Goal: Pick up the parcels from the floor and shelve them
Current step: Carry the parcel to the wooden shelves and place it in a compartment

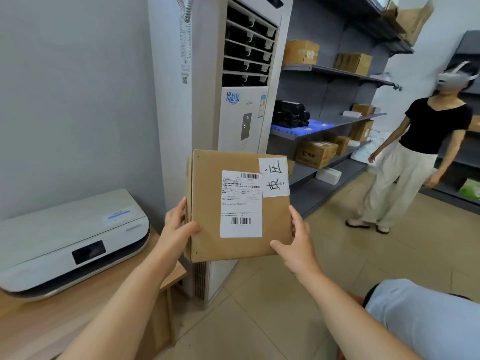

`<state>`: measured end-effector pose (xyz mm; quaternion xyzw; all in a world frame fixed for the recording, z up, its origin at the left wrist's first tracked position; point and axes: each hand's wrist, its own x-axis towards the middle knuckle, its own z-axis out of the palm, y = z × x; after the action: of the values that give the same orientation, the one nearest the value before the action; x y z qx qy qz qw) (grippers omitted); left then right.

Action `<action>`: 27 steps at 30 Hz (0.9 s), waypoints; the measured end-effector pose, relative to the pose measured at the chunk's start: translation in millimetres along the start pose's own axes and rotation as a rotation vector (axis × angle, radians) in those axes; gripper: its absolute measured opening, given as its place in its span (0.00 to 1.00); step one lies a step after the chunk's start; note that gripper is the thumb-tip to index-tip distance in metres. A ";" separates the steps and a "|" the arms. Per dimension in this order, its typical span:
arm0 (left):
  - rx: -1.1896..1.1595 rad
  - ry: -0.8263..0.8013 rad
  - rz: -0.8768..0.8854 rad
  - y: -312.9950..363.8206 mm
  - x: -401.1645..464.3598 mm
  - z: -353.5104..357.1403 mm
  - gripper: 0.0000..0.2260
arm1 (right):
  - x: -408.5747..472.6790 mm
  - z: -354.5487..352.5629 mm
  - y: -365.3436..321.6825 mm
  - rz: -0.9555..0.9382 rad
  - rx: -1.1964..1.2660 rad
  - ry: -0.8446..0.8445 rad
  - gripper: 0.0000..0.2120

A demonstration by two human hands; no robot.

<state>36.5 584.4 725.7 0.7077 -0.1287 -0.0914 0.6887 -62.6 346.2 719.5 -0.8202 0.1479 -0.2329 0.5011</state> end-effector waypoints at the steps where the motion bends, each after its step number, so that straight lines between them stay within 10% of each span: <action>1: 0.008 0.026 -0.013 -2.9 -2.9 -0.5 0.36 | 0.4 1.9 1.2 0.000 0.001 -0.020 0.40; 27: 0.020 0.633 -0.052 -40.7 30.9 -188.7 0.33 | 115.8 262.9 -57.8 -0.263 0.005 -0.517 0.39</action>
<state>126.1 755.1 693.2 0.7109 0.1091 0.1170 0.6848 175.5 515.3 695.7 -0.8633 -0.0928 -0.0794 0.4897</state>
